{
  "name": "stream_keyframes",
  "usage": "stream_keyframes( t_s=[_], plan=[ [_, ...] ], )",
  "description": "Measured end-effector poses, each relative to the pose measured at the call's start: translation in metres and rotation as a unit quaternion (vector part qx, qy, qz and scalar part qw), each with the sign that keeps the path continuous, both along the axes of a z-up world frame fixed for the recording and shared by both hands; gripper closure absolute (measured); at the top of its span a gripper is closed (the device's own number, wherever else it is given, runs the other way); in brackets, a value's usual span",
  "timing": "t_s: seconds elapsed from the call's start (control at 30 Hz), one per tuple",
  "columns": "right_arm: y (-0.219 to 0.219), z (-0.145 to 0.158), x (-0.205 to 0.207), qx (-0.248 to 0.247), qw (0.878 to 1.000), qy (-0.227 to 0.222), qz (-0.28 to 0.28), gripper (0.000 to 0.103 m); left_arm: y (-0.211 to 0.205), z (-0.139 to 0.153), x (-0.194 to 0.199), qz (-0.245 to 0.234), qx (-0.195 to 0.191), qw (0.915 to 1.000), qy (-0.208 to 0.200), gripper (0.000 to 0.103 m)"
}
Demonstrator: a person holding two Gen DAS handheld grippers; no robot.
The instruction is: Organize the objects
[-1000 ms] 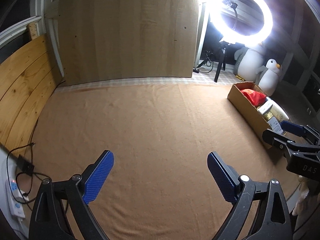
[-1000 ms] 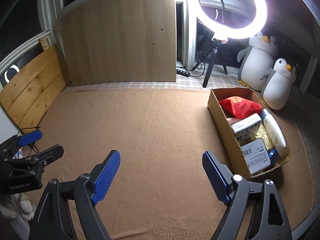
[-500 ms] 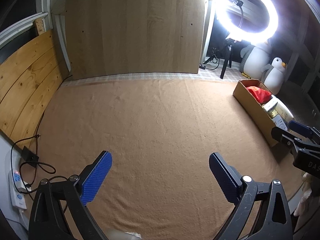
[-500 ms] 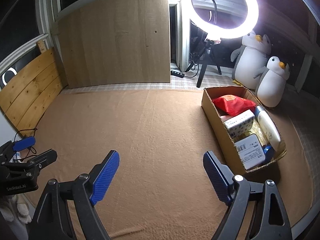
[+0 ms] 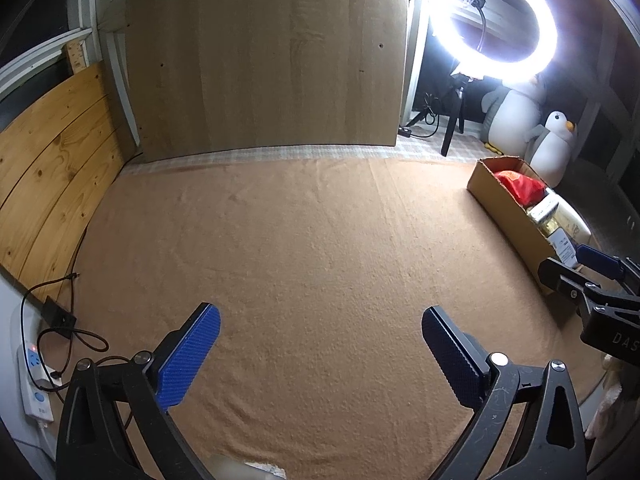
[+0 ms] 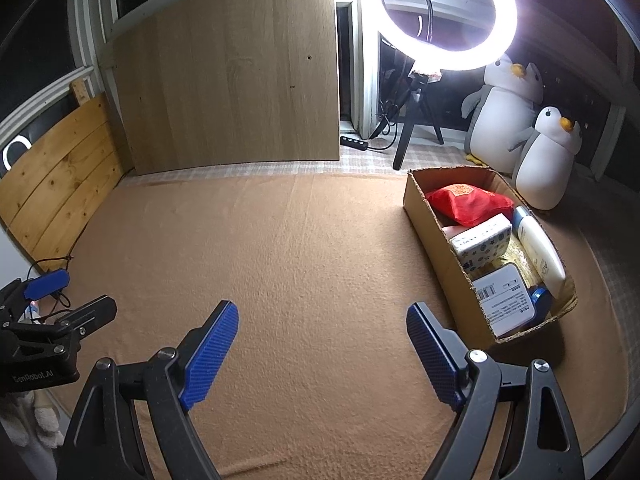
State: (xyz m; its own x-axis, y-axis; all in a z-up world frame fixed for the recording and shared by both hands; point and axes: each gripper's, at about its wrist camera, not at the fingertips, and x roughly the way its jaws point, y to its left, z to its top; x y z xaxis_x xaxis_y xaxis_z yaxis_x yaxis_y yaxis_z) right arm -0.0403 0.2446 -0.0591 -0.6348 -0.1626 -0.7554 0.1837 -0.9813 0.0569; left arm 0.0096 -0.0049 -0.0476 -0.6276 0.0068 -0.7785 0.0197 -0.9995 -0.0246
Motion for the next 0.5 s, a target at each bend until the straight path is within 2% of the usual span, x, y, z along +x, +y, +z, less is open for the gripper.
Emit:
stream_keyframes(
  t_s=[0.5],
  plan=[
    [0.003, -0.006, -0.007, 0.002, 1.000, -0.009, -0.011, 0.019, -0.004, -0.007, -0.013, 0.001, -0.001, 1.0000, -0.006, 0.001]
  ],
)
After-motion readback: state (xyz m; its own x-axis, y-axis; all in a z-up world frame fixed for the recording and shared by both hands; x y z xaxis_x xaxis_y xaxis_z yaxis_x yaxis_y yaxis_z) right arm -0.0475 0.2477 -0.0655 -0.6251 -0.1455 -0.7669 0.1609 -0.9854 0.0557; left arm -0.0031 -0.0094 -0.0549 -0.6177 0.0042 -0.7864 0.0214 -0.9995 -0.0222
